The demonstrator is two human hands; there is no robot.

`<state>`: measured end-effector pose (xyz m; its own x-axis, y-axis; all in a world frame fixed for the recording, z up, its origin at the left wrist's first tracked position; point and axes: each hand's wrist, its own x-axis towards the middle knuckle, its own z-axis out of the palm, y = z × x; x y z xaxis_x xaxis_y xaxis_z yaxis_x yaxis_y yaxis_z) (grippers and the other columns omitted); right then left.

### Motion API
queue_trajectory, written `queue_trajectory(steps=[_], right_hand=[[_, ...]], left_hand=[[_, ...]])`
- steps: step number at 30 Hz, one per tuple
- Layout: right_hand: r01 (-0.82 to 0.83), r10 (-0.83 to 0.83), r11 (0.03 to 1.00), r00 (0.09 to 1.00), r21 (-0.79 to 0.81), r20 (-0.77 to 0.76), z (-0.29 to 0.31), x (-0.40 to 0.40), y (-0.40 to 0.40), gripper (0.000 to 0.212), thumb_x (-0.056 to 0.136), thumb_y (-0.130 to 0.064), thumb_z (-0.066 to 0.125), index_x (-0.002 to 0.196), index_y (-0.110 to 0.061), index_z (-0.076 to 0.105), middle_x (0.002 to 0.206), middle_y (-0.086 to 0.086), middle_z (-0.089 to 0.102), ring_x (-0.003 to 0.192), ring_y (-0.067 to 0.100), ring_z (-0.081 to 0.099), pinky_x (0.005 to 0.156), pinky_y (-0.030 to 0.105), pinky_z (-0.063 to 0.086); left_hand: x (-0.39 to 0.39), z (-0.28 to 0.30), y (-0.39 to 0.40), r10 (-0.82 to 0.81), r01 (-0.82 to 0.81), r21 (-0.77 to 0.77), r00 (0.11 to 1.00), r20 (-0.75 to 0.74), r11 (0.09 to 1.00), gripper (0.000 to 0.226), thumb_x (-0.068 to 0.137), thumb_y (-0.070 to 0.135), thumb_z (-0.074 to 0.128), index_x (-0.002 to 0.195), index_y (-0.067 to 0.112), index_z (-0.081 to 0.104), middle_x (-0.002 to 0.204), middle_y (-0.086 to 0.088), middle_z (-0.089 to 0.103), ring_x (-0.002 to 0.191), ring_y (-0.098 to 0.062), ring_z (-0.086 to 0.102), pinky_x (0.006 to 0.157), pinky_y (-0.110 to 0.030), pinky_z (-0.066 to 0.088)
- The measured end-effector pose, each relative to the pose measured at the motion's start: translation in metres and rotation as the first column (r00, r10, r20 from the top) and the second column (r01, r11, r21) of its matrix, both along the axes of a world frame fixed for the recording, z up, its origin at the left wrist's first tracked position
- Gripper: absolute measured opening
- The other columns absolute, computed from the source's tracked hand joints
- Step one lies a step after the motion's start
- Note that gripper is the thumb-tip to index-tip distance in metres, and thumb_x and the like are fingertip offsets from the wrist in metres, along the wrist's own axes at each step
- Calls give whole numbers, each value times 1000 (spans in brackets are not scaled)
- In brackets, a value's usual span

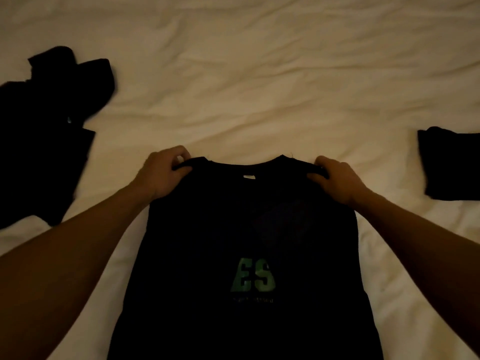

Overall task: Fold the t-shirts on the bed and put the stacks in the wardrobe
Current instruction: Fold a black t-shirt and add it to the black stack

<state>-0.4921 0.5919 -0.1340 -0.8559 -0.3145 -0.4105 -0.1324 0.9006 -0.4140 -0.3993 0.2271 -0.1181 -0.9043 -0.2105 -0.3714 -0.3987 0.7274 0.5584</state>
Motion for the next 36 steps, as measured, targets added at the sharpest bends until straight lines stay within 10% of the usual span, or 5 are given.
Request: queue_trajectory(steps=[8,13,21,29,36], right_hand=[[329,-347,937,906,-115,-240,-5,-3,12,29,97,-35,56,115,-11,57,110,14,59,97,32,58,77,38,46],[39,-138,981,823,-188,-551,5,74,-12,37,93,-36,51,112,-6,59,106,15,57,98,32,53,81,42,45],[-161,193,974,960,160,-205,-29,150,-24,38,92,-57,45,96,-19,48,88,1,63,73,21,64,57,30,40],[-222,228,968,973,119,-31,-17,145,-37,19,101,-32,42,110,-16,46,104,2,61,85,23,62,61,31,39],[-127,134,986,989,-110,57,3,122,-25,22,96,-46,52,101,-25,53,82,-12,55,72,10,57,68,30,50]], left_hand=[[-19,-7,3,-91,3,-331,963,-252,944,21,95,34,59,112,21,62,108,-7,57,109,-34,50,86,-43,39],[51,-16,56,-95,-81,-415,917,-388,906,56,97,45,47,142,12,47,148,-15,42,140,-38,30,109,-50,28],[117,-59,151,-301,248,-453,952,-49,856,81,94,65,35,157,16,20,165,-12,12,151,-34,11,117,-51,16],[128,-66,153,-408,300,-507,906,-115,808,64,97,26,52,155,15,29,163,-6,22,149,-30,21,117,-51,20],[128,-40,144,-480,389,-362,852,-208,847,60,102,53,31,152,21,37,161,-3,27,148,-26,25,116,-45,22]])
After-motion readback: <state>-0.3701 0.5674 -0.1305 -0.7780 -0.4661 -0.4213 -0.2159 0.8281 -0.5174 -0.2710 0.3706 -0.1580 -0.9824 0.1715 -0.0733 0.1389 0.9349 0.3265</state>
